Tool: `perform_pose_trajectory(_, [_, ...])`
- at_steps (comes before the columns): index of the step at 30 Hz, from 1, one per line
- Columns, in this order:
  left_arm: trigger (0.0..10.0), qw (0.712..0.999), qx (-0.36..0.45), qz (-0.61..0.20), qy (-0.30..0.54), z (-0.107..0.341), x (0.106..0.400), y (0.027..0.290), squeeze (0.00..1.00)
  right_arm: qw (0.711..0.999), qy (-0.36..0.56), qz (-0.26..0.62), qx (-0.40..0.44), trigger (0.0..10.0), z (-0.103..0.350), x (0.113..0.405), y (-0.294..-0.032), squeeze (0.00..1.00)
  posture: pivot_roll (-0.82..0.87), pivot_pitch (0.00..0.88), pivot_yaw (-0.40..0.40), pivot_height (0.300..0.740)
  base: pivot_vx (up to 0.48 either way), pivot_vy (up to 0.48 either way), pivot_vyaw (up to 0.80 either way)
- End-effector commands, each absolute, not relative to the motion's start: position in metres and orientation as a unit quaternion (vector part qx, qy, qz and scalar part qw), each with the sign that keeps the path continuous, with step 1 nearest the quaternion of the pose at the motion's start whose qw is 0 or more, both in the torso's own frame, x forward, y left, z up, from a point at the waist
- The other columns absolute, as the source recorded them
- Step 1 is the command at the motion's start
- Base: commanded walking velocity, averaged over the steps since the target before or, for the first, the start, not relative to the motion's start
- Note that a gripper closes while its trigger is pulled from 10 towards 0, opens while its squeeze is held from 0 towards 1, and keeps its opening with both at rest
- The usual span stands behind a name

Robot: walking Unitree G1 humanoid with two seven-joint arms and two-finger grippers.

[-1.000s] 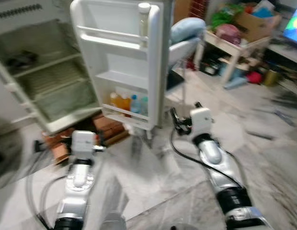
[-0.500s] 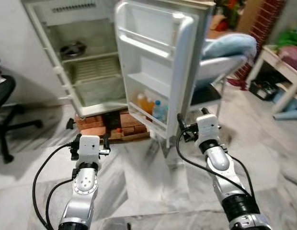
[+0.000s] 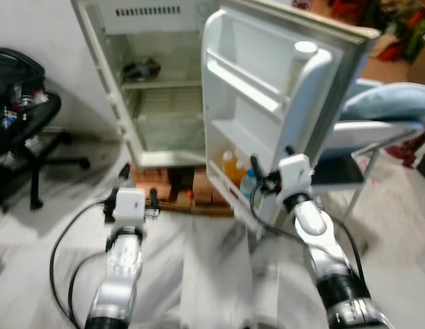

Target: Restocking fridge

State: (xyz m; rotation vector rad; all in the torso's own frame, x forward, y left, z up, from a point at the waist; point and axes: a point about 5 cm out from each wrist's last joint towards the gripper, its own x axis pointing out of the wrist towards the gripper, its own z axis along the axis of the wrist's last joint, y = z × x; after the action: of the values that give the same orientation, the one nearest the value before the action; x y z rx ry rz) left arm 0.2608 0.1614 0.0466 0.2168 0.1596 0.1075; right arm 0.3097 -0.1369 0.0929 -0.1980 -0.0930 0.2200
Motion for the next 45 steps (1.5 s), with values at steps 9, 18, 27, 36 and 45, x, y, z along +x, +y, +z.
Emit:
perform_pose_trajectory(9, [10.0,0.987,0.117,0.049,0.096,0.043,0.262,0.165,0.0,0.988,-0.055,0.116,-0.091,10.0,0.097,0.312,-0.134,0.0,0.12,0.017,0.007,0.74,0.0,-0.47,0.0])
perform_pose_trajectory(18, [10.0,0.99,0.107,0.024,0.094,0.043,0.261,0.157,0.0,0.952,0.046,0.302,-0.026,10.0,0.065,0.28,-0.118,0.0,0.13,0.016,0.008,0.74,0.0,-0.48,0.0])
perform_pose_trajectory(27, [10.0,0.99,0.1,0.023,0.097,0.042,0.261,0.158,0.0,0.918,0.135,0.351,-0.127,10.0,0.034,0.27,-0.134,0.0,0.13,0.016,0.01,0.74,0.0,-0.32,0.0])
perform_pose_trajectory(36, [10.0,0.988,0.097,0.054,0.109,0.041,0.259,0.167,0.0,0.97,0.062,0.216,-0.092,10.0,0.072,0.307,-0.142,0.0,0.14,0.02,0.018,0.74,0.0,0.0,0.0])
perform_pose_trajectory(45, [10.0,0.973,0.059,0.093,0.201,0.02,0.249,0.176,0.0,0.988,-0.01,0.153,-0.01,10.0,0.112,0.336,-0.122,0.0,0.15,0.024,0.02,0.74,0.0,0.0,0.0])
